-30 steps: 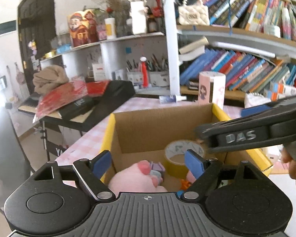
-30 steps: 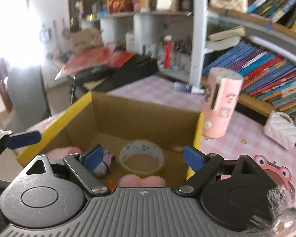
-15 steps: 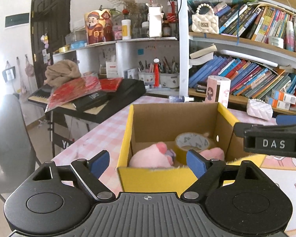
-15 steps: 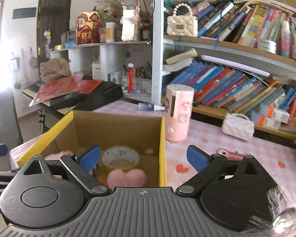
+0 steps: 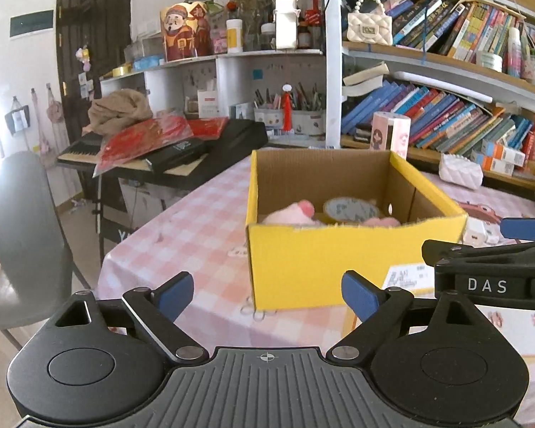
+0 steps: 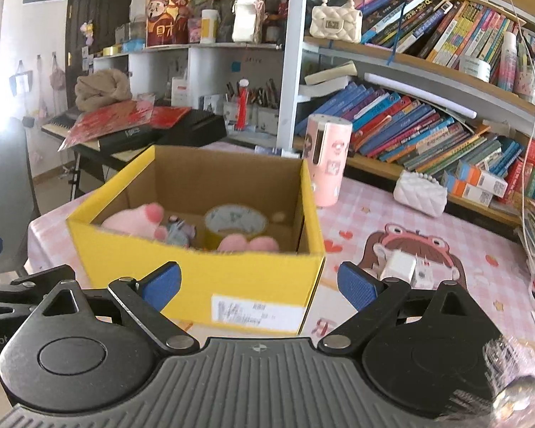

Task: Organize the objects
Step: 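Withdraw both open tools up and away from the yellow box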

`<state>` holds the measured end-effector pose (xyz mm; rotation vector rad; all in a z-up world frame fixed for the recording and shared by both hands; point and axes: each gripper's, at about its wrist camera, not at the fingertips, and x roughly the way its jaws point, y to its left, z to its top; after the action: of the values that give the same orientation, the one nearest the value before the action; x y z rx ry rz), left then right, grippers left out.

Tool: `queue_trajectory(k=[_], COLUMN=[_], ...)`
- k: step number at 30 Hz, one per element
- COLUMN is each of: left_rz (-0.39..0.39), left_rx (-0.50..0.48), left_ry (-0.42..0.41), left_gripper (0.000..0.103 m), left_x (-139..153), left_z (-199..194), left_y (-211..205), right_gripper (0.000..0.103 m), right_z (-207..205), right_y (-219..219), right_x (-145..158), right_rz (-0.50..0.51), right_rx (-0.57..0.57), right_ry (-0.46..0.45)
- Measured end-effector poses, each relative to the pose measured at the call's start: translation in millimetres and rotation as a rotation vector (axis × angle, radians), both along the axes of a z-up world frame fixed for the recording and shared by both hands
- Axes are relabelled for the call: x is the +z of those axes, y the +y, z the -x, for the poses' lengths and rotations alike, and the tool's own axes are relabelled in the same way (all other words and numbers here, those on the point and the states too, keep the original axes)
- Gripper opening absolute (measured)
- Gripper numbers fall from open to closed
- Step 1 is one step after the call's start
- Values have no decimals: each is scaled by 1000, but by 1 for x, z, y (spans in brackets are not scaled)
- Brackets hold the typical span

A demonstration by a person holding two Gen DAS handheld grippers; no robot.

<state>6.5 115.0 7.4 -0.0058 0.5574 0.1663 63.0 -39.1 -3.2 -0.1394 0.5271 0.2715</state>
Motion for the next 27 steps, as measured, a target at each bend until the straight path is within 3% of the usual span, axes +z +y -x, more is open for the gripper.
queue_trajectory(k=[10, 27], left_rz=[10, 4], left_rx=[14, -60], left_ry=[52, 101], left_gripper=[95, 96], left_x=[-7, -16], left_z=[28, 50], left_y=[8, -2], right_gripper=[95, 95], right_z=[35, 69], right_y=[3, -12], right_x=[-8, -20], right_rz=[1, -13], right_rx=[-9, -104], right_ry=[39, 88])
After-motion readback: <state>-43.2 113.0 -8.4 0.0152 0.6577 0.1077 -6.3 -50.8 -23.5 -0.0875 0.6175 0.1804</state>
